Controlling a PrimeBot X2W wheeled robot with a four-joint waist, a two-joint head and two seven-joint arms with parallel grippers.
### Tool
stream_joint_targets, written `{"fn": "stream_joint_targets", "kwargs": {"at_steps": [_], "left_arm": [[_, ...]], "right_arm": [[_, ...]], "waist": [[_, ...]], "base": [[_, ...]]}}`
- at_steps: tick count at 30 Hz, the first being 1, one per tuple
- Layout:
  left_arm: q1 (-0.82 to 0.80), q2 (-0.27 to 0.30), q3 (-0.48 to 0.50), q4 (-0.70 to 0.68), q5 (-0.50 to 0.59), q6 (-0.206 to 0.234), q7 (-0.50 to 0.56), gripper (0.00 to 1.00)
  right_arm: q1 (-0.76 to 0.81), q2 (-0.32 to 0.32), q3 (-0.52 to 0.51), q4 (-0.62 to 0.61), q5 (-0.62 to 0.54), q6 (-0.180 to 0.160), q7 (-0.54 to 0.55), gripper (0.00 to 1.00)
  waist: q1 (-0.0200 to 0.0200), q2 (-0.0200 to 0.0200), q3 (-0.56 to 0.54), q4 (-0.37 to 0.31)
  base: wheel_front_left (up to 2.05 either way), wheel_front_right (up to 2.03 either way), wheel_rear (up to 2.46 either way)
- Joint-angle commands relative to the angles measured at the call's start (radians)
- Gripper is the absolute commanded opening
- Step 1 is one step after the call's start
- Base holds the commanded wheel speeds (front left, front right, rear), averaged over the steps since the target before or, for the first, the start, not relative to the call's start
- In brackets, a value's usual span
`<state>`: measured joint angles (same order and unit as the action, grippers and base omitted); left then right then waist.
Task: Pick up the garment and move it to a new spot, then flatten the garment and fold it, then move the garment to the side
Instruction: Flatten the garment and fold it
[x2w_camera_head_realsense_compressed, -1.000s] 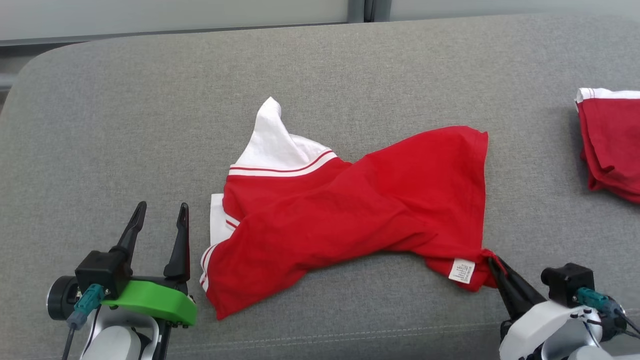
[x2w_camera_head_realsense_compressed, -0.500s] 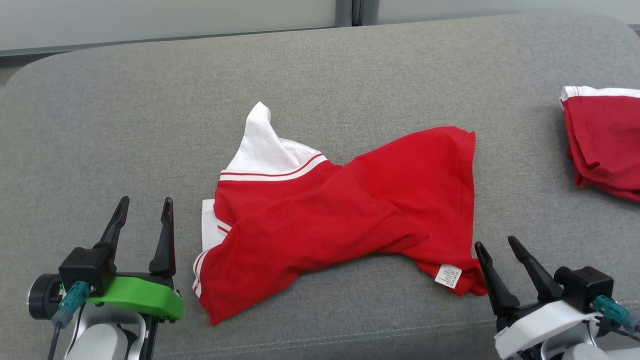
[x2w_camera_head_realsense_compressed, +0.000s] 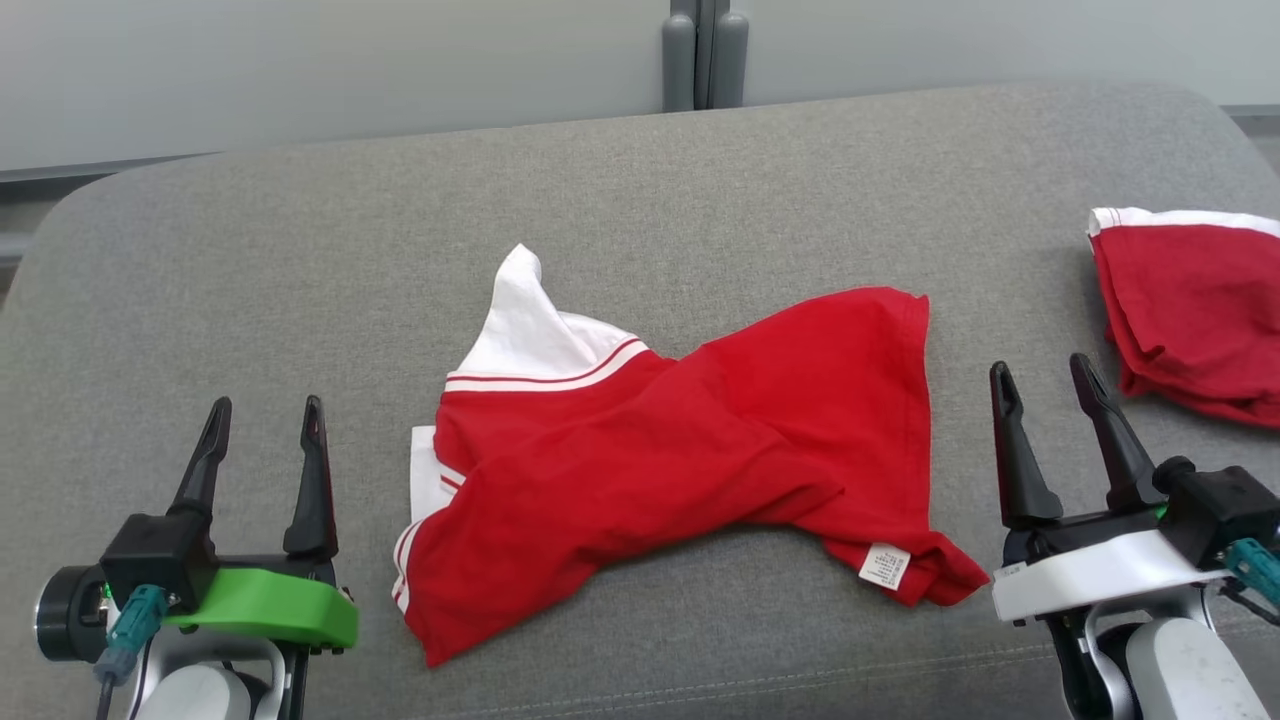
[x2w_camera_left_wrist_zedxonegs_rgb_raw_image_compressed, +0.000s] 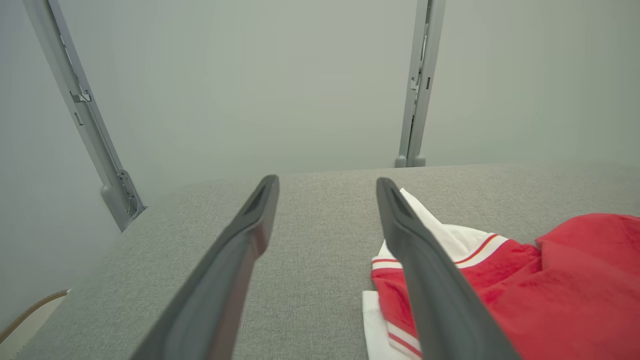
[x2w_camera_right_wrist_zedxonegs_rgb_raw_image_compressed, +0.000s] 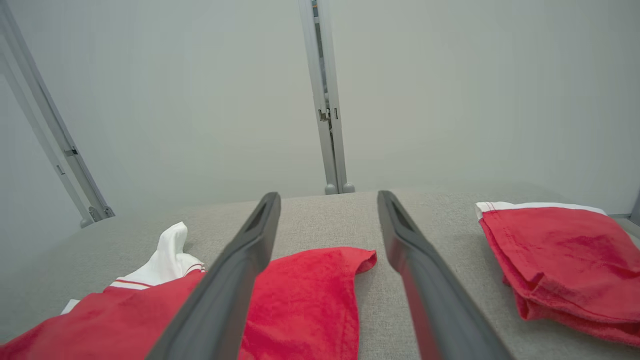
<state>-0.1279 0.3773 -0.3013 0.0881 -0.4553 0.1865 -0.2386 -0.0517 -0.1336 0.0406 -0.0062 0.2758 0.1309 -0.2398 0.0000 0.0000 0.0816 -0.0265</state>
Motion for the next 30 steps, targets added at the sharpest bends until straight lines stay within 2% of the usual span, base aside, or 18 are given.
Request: {"fn": "stream_joint_targets", "kwargs": {"at_steps": [1,10,19,30], "left_arm": [[0.021,0.009,-0.004,-0.006,0.005,0.008,-0.005,1.00],[0.092,0.003,-0.031,-0.019,0.005,0.012,-0.004,1.00],[0.141,0.009,-0.048,-0.030,0.011,0.027,0.000,1.00],[0.148,0.010,-0.066,-0.016,0.001,0.024,0.017,1.00]], "right_arm": [[-0.002,0.004,0.002,-0.004,-0.046,0.000,0.011,1.00],[0.067,0.048,0.050,0.030,-0.096,0.000,0.057,1.00],[0.137,0.067,0.035,0.037,-0.117,0.000,0.073,1.00],[0.158,0.074,0.030,0.027,-0.115,0.000,0.094,1.00]], "waist": [[0.0000,0.0000,-0.026,0.017],[0.0000,0.0000,-0.085,0.045],[0.0000,0.0000,-0.125,0.054],[0.0000,0.0000,-0.138,0.062]], "base": [[0.00,0.00,0.00],[0.00,0.00,0.00],[0.00,0.00,0.00],[0.00,0.00,0.00]]}}
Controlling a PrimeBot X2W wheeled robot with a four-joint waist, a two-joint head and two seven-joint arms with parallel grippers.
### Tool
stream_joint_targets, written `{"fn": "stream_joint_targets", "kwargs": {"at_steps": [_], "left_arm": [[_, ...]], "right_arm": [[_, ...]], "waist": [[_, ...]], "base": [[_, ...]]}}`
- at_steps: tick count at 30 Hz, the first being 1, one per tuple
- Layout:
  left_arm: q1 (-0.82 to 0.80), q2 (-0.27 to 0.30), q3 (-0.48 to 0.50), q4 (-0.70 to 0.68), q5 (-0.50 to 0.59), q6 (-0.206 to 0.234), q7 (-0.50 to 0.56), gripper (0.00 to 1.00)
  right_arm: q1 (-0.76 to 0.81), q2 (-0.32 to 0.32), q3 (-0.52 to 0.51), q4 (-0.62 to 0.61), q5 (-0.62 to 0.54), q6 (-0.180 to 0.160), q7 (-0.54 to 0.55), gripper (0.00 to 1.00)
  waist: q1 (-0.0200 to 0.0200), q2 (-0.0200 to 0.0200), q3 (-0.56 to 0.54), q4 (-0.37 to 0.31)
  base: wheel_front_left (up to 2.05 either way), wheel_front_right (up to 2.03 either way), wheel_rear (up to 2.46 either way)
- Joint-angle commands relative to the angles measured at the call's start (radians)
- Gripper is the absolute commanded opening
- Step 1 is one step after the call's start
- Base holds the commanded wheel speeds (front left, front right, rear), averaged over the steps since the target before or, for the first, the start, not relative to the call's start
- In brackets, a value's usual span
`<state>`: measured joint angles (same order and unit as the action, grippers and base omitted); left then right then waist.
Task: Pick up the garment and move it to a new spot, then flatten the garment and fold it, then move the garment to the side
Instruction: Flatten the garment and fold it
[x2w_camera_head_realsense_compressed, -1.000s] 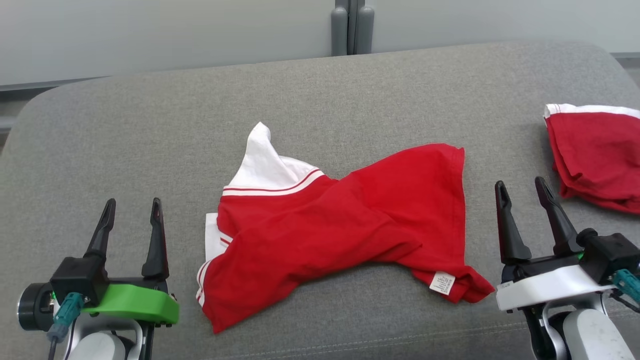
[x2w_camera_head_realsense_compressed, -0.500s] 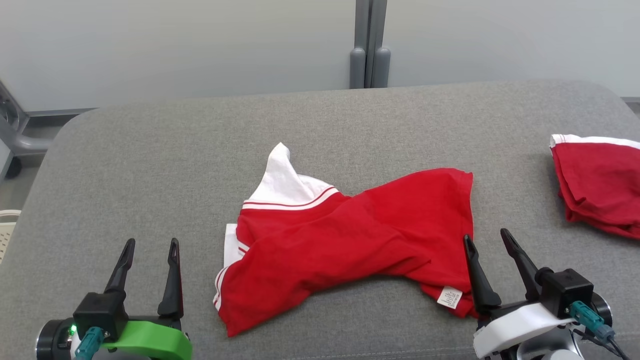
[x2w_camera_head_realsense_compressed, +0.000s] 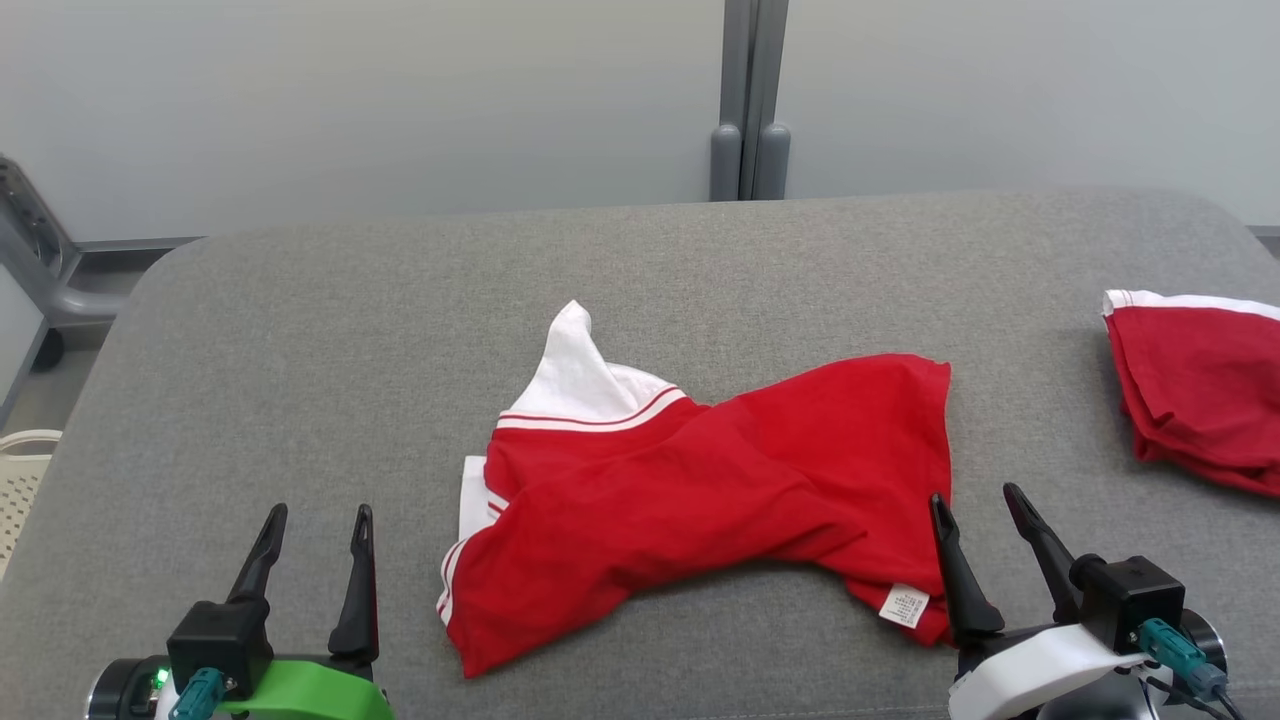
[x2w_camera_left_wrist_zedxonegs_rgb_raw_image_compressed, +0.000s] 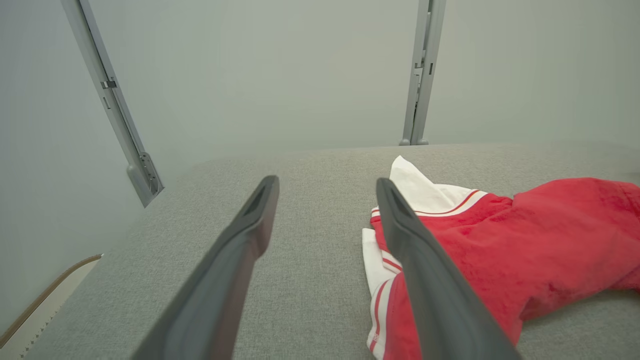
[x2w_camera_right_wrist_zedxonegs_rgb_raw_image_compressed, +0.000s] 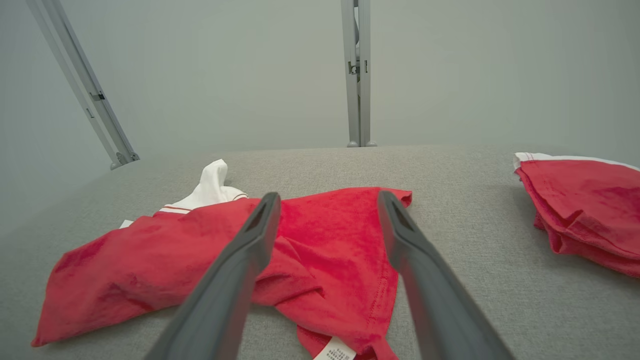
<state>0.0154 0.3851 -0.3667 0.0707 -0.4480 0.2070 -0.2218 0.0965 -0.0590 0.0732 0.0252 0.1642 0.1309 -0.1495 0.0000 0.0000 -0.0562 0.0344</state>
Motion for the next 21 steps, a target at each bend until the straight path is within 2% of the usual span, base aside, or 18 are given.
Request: {"fn": "stream_joint_targets", "kwargs": {"at_steps": [1,8,16,18,21], "left_arm": [[0.001,0.004,-0.003,0.001,-0.005,0.002,0.001,1.00],[-0.020,0.012,-0.022,0.003,0.003,-0.008,0.023,1.00],[-0.031,-0.005,-0.159,0.024,-0.053,-0.115,0.260,1.00],[-0.039,-0.005,-0.176,0.026,-0.047,-0.126,0.280,1.00],[-0.056,-0.011,-0.234,0.050,-0.034,-0.168,0.329,1.00]], "right_arm": [[0.010,-0.001,-0.003,-0.005,-0.004,0.000,0.005,1.00],[0.004,0.002,0.000,-0.006,-0.002,0.000,0.005,1.00],[-0.001,-0.001,0.011,-0.009,-0.021,0.000,0.014,1.00],[-0.002,-0.001,0.012,-0.010,-0.023,0.000,0.015,1.00],[-0.008,-0.001,0.017,-0.013,-0.021,0.000,0.017,1.00]], "waist": [[0.0000,0.0000,0.001,0.003],[0.0000,0.0000,0.008,0.018],[0.0000,0.0000,0.027,0.027],[0.0000,0.0000,0.031,0.027],[0.0000,0.0000,0.043,0.022]], "base": [[0.00,0.00,0.00],[0.00,0.00,0.00],[0.00,0.00,0.00],[0.00,0.00,0.00],[0.00,0.00,0.00]]}}
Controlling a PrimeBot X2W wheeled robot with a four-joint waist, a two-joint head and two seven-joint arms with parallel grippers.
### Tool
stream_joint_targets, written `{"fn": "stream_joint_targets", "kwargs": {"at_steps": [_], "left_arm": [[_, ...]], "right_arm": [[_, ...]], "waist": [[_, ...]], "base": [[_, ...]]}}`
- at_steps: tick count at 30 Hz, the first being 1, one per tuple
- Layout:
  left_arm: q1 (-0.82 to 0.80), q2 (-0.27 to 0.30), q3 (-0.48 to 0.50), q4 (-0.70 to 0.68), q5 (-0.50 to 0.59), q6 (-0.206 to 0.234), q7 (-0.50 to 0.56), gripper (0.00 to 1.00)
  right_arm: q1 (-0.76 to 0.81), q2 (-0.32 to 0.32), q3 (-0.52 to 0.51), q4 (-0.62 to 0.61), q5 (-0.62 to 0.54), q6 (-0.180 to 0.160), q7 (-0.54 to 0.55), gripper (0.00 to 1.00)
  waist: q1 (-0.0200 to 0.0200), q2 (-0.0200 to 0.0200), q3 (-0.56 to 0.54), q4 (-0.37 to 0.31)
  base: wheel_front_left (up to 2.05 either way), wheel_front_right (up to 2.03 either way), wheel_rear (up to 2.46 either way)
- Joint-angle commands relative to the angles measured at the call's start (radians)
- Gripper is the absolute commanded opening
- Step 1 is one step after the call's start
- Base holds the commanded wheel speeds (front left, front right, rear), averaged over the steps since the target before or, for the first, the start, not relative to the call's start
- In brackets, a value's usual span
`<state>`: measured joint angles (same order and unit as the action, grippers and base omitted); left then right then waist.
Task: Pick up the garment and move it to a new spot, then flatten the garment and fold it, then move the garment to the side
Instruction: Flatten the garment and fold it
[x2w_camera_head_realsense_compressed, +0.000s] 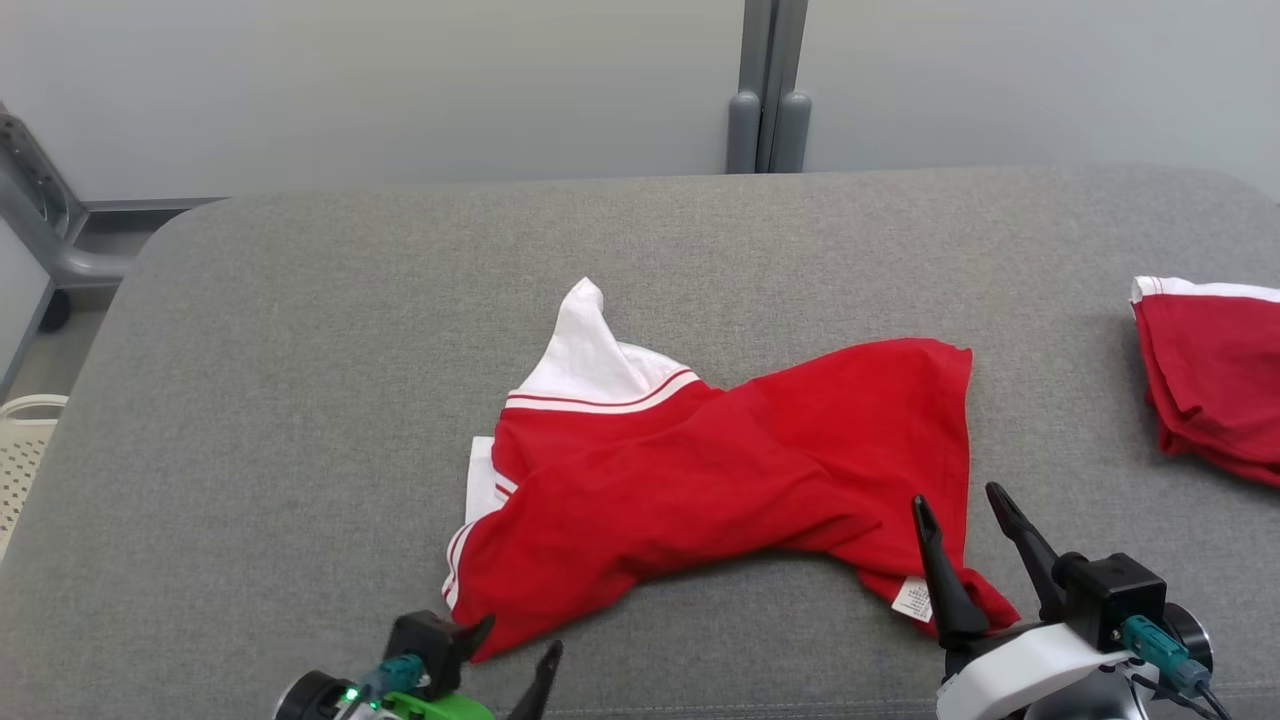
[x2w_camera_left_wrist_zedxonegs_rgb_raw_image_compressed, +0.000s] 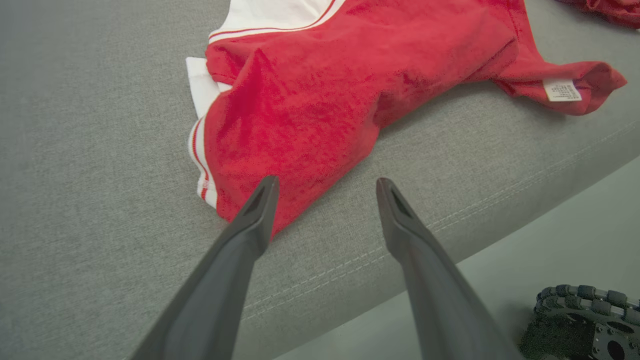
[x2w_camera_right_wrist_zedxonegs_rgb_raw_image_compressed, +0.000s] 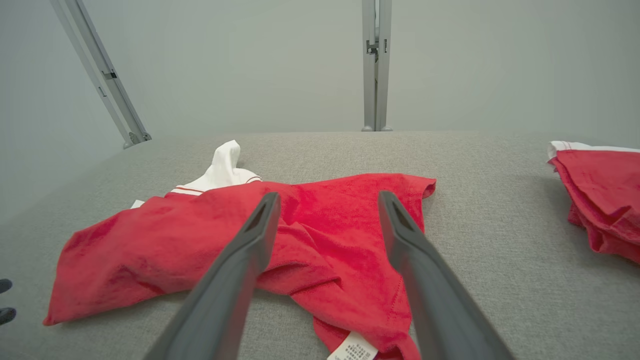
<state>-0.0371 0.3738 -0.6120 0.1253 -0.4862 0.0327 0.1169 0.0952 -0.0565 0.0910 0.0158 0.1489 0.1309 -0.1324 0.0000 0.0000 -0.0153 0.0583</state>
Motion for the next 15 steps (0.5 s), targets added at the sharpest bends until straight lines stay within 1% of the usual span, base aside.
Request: {"fn": "stream_joint_targets", "kwargs": {"at_steps": [1,4,7,11,15], "left_arm": [[-0.021,-0.003,-0.022,0.019,0.009,-0.021,0.021,1.00],[-0.058,-0.008,-0.056,0.060,0.018,-0.059,0.051,1.00],[-0.094,-0.005,-0.076,0.117,0.031,-0.087,0.065,1.00],[-0.154,0.009,-0.108,0.191,0.056,-0.117,0.075,1.00],[-0.203,0.038,-0.144,0.255,0.085,-0.139,0.083,1.00]], "right_arm": [[-0.011,-0.003,0.004,-0.006,-0.006,0.000,0.002,1.00],[-0.022,-0.004,0.010,-0.012,-0.009,0.000,0.007,1.00],[-0.030,-0.007,0.009,-0.015,-0.006,0.000,0.007,1.00],[-0.044,-0.008,0.003,-0.020,-0.002,0.000,0.004,1.00],[-0.056,-0.008,-0.002,-0.023,-0.004,0.000,0.003,1.00]], "waist": [[0.0000,0.0000,0.011,-0.008],[0.0000,0.0000,0.034,-0.022],[0.0000,0.0000,0.057,-0.036],[0.0000,0.0000,0.086,-0.055],[0.0000,0.0000,0.107,-0.069]], "base": [[0.00,0.00,0.00],[0.00,0.00,0.00],[0.00,0.00,0.00],[0.00,0.00,0.00],[0.00,0.00,0.00]]}}
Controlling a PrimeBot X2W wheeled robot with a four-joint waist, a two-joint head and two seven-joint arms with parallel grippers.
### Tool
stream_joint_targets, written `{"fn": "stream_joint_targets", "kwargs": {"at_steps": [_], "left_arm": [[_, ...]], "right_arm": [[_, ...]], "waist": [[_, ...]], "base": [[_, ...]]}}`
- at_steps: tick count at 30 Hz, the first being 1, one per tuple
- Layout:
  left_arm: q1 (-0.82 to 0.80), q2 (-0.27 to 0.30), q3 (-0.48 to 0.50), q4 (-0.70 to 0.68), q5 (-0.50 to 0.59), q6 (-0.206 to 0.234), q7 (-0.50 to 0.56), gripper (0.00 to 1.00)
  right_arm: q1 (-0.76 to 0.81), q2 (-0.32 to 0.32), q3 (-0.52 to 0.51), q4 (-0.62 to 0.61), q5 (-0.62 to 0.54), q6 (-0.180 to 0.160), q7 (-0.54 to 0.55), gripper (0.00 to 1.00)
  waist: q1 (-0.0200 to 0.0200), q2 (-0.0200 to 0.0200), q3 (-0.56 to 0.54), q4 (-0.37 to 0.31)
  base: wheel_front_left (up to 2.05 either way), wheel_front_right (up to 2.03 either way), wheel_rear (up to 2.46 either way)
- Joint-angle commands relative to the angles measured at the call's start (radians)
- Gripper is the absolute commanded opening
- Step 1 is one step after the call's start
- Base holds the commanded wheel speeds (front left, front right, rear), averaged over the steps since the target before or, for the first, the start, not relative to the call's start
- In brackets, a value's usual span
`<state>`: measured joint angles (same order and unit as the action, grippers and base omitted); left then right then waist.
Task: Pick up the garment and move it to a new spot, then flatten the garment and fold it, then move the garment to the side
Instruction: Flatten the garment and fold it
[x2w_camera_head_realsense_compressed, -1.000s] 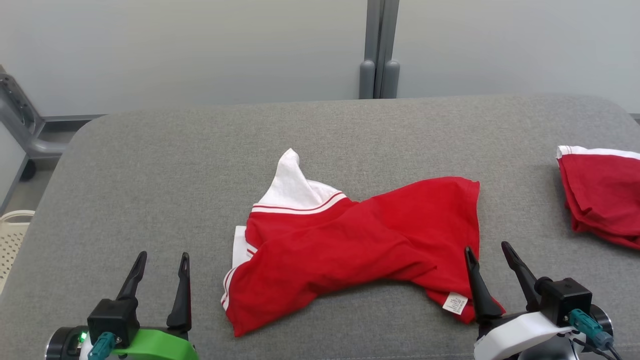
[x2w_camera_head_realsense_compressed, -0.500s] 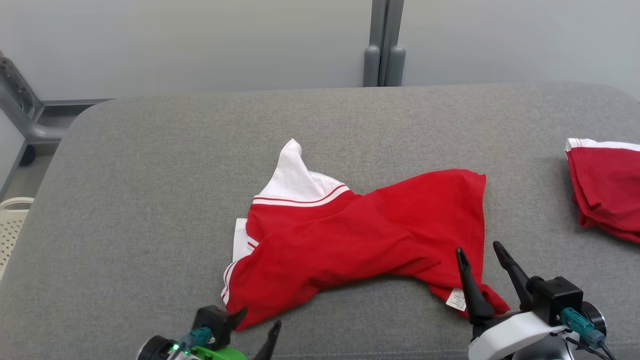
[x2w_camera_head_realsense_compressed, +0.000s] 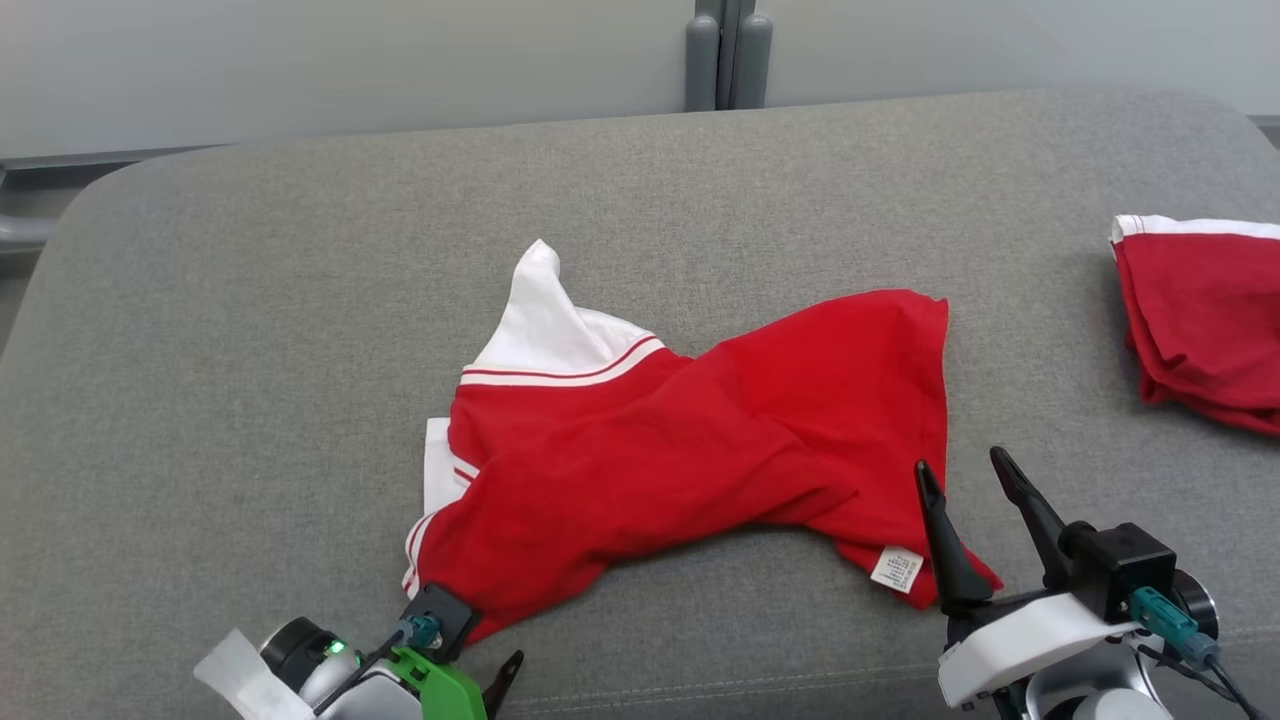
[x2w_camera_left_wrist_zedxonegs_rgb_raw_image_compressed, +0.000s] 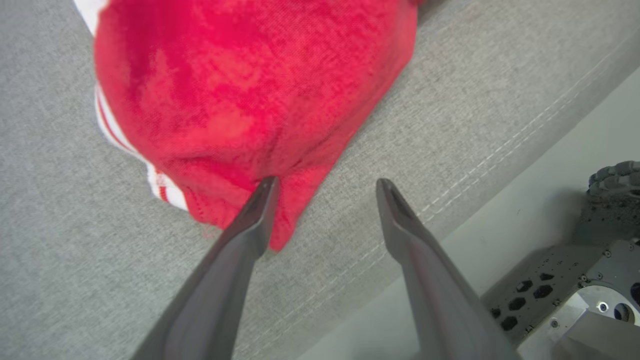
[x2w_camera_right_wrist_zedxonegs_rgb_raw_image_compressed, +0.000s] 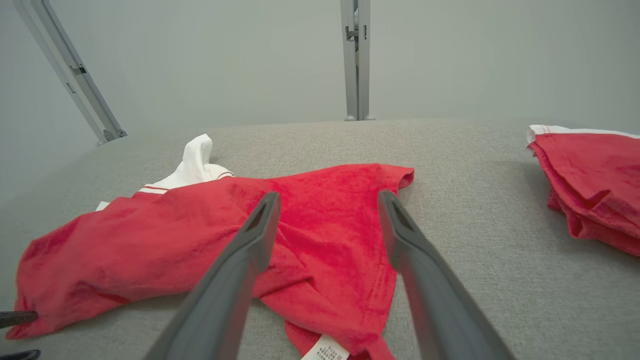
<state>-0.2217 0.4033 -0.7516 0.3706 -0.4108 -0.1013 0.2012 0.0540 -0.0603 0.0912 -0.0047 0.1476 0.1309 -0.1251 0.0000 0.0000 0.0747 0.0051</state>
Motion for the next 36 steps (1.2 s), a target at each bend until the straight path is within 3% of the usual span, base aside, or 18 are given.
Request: {"fn": "stream_joint_targets", "kwargs": {"at_steps": [1,6,7,9,10,11,12,26,36], "left_arm": [[-0.030,0.014,-0.012,0.023,0.014,-0.009,-0.002,1.00],[-0.077,0.038,-0.044,0.074,0.019,-0.021,-0.015,1.00],[-0.084,0.041,-0.049,0.081,0.020,-0.021,-0.016,0.91],[-0.098,0.044,-0.060,0.087,0.024,-0.024,-0.025,0.46],[-0.106,0.048,-0.066,0.091,0.028,-0.025,-0.028,0.36],[-0.112,0.049,-0.070,0.093,0.027,-0.026,-0.035,0.05],[-0.119,0.051,-0.076,0.091,0.030,-0.027,-0.037,0.00],[-0.168,0.174,-0.131,-0.128,0.063,-0.029,0.002,0.00],[-0.240,0.391,-0.162,-0.536,0.075,-0.029,0.169,0.00]], "right_arm": [[-0.017,-0.004,-0.004,-0.002,-0.003,0.000,-0.005,1.00],[-0.022,-0.004,-0.009,0.001,-0.005,0.000,-0.010,1.00],[-0.023,-0.003,-0.011,0.002,-0.006,0.000,-0.011,1.00],[-0.025,-0.003,-0.014,0.003,-0.008,0.000,-0.013,1.00],[-0.026,-0.002,-0.015,0.003,-0.009,0.000,-0.013,1.00],[-0.027,-0.002,-0.018,0.004,-0.010,0.000,-0.015,1.00],[-0.028,-0.002,-0.020,0.004,-0.011,0.000,-0.017,1.00],[-0.018,0.004,-0.046,0.011,-0.006,0.000,-0.027,1.00],[-0.013,0.006,-0.065,0.016,0.002,0.000,-0.037,1.00]], "waist": [[0.0000,0.0000,0.020,-0.018],[0.0000,0.0000,0.031,-0.024],[0.0000,0.0000,0.032,-0.025],[0.0000,0.0000,0.034,-0.024],[0.0000,0.0000,0.035,-0.024],[0.0000,0.0000,0.035,-0.023],[0.0000,0.0000,0.036,-0.022],[0.0000,0.0000,0.028,0.013],[0.0000,0.0000,0.021,0.035]], "base": [[0.00,0.00,0.00],[0.00,0.00,0.00],[0.00,0.00,0.00],[0.00,0.00,0.00],[0.00,0.00,0.00],[0.00,0.00,0.00],[0.00,0.00,0.00],[0.00,0.00,0.00],[0.00,0.00,0.00]]}}
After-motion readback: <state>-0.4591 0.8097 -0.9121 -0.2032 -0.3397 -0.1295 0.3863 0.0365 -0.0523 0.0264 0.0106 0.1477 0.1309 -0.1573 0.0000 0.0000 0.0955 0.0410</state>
